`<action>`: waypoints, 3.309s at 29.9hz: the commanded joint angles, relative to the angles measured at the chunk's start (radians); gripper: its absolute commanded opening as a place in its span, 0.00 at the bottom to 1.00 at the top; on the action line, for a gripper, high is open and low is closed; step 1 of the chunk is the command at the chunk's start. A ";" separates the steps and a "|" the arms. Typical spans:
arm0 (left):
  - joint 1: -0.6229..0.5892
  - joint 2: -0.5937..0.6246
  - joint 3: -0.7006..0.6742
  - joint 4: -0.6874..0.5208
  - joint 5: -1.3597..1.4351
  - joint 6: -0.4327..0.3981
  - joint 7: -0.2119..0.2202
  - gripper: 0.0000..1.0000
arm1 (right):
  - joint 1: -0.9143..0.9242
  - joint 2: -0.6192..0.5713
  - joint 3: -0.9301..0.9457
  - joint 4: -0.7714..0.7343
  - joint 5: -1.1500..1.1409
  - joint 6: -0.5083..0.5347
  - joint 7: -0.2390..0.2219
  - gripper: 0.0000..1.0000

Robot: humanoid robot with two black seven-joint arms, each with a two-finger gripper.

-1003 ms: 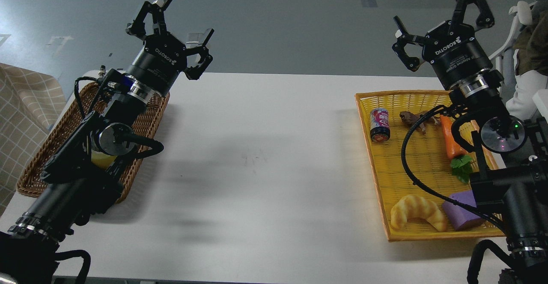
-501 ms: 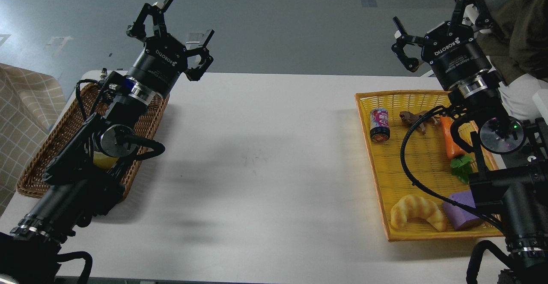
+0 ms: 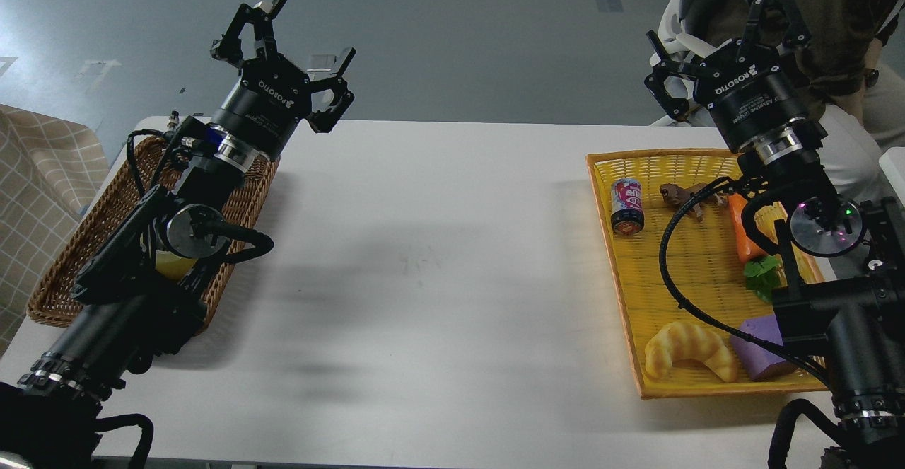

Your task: Place and transfer tape with both arms

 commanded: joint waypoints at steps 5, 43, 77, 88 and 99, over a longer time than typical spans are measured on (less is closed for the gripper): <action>0.001 0.000 0.000 0.000 -0.001 0.000 -0.001 0.98 | 0.000 -0.001 -0.002 0.008 0.000 0.000 0.000 1.00; 0.001 -0.029 -0.002 0.000 -0.004 0.000 0.005 0.98 | -0.042 0.000 -0.005 0.007 0.000 0.000 -0.003 1.00; 0.020 -0.090 -0.037 0.003 0.008 0.000 -0.007 0.98 | -0.058 0.012 0.041 0.013 0.000 0.000 0.000 1.00; 0.020 -0.092 -0.037 0.003 0.010 0.000 -0.007 0.98 | -0.063 0.014 0.041 0.015 0.000 0.000 0.000 1.00; 0.021 -0.090 -0.038 0.002 0.010 0.000 -0.007 0.98 | -0.066 0.012 0.041 0.016 0.000 0.000 0.000 1.00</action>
